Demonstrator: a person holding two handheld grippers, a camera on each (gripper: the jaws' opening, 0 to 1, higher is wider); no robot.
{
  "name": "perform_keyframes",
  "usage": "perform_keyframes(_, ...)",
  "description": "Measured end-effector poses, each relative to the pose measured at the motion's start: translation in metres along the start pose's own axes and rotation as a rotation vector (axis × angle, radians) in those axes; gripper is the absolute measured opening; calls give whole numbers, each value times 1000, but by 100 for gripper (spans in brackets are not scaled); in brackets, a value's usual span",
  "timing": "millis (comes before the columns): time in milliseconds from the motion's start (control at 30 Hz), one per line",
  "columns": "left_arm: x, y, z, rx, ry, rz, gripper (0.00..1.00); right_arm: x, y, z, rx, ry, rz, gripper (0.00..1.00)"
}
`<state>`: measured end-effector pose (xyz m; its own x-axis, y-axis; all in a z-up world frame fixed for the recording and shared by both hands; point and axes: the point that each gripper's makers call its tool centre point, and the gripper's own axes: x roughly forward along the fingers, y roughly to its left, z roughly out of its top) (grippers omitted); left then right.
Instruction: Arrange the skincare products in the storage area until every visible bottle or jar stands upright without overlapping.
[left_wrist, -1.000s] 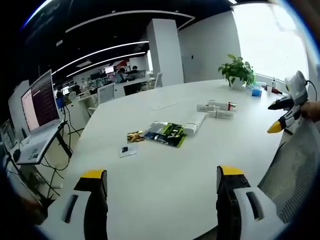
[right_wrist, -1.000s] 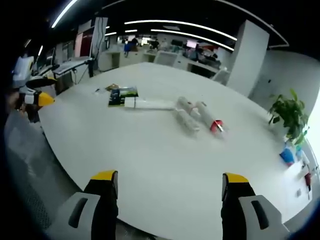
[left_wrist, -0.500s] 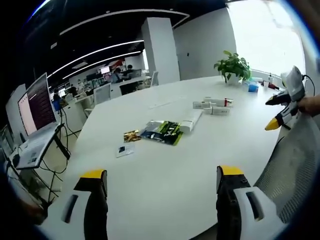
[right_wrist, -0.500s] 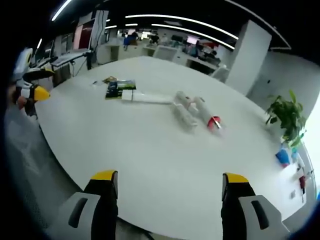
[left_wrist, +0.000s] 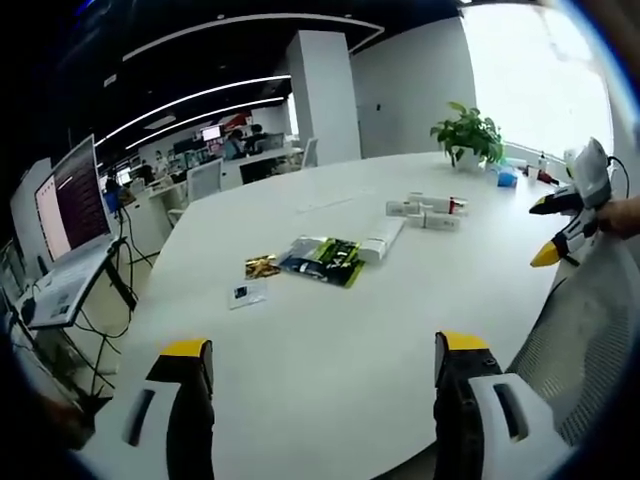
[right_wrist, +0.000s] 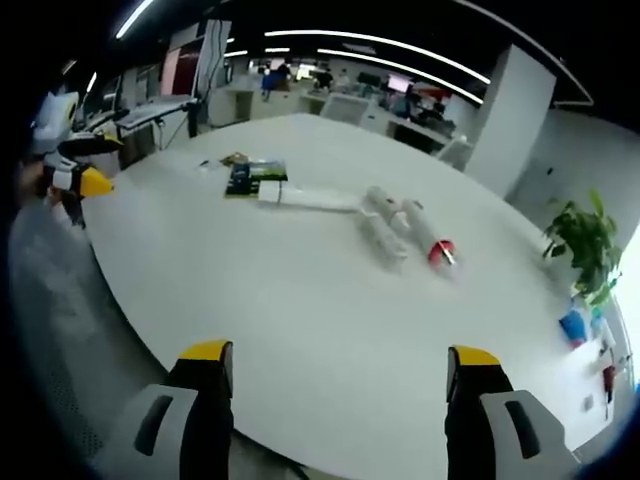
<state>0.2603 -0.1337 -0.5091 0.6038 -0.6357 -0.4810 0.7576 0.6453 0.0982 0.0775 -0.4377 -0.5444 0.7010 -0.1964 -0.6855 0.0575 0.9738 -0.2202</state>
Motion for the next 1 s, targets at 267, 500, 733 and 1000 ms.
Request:
perform_keyframes(267,-2,-1,2,-4,-7,0,84,0,-2,19,-26,-10,20,94)
perform_keyframes(500,-1,-1,0,-2,-1,-5,84,8,2,42,-88,-43,42,92)
perform_keyframes(733,-2,1,1,-17,-8,2,84,20,0,50,-121,-36,53,92)
perform_keyframes(1000,-1,3,1,-19,-12,6,84,27,0,59,-166,-28,78,92)
